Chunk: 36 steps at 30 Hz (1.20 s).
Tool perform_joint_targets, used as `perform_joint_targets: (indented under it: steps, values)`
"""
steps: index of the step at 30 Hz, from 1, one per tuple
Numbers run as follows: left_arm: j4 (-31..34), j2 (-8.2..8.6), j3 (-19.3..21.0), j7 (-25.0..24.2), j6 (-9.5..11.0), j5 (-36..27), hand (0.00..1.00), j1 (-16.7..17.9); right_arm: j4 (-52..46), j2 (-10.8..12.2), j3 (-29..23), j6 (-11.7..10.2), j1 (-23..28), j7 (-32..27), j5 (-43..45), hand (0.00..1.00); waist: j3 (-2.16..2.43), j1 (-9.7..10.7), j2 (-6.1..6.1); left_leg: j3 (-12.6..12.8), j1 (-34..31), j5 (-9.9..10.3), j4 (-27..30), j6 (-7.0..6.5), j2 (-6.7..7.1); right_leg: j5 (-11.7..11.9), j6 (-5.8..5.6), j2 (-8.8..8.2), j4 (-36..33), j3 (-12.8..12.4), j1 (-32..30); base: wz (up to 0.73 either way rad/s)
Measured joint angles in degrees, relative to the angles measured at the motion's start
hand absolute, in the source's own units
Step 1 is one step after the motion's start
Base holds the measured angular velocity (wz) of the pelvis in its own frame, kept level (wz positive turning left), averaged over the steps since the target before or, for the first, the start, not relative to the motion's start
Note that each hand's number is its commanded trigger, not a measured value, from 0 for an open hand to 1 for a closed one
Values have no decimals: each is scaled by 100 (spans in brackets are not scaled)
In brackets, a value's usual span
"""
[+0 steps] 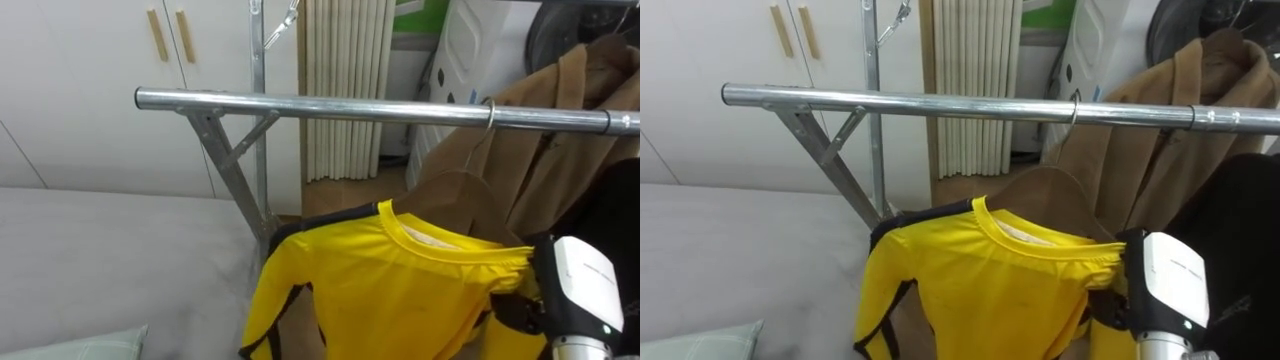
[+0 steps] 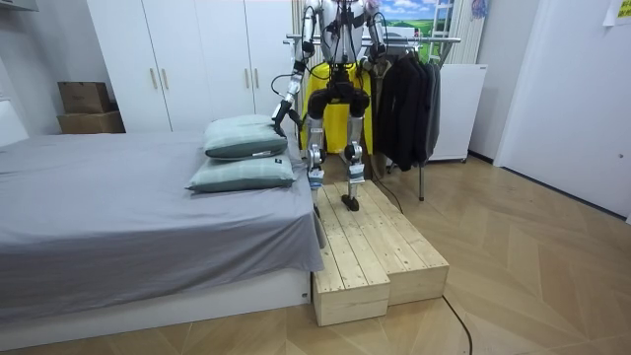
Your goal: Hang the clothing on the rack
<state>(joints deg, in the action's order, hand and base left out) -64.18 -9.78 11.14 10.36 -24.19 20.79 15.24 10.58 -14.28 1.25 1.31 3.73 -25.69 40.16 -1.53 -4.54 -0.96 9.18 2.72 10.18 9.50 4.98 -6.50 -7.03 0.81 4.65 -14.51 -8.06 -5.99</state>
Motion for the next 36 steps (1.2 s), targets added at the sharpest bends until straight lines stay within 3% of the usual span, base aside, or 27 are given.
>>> perform_joint_targets:
  steps: [22, 24, 25, 26, 36]
  values:
    - [1, 2, -27, -4, -1, 7, 0, 32, 84, 123, 90, -2, 94, 128, -31, 100, 22, 18, -74, -14, 103, 0, 2, 2, 1, -11, -3, 4, -15, 2, 97, 0]
    - [1, 2, -21, -4, -1, 13, 0, 33, 127, 125, 96, -32, 90, 146, -65, 83, 26, 17, -80, -18, 103, 0, 2, 2, 1, -11, -3, 3, -19, 3, 98, 0]
    - [1, 2, -16, -4, -1, 15, 0, 33, 159, 127, 95, -49, 75, 160, -73, 23, 28, 17, -84, -19, 103, 0, 2, 2, 2, -11, -3, 4, -19, 3, 97, 0]
    - [1, 2, -16, -4, -1, 15, 0, 33, 189, 127, 92, -53, 67, 166, -75, 0, 30, 17, -87, -19, 103, 0, 2, 2, 2, -11, -3, 4, -19, 3, 97, 0]
    - [0, -5, -31, -4, 0, 15, 0, 32, 1055, 204, 358, -41, 89, 552, -172, 0, 38, 13, -89, -47, 99, -1, 1, 1, 2, -10, -1, -7, -5, 35, 118, 1]
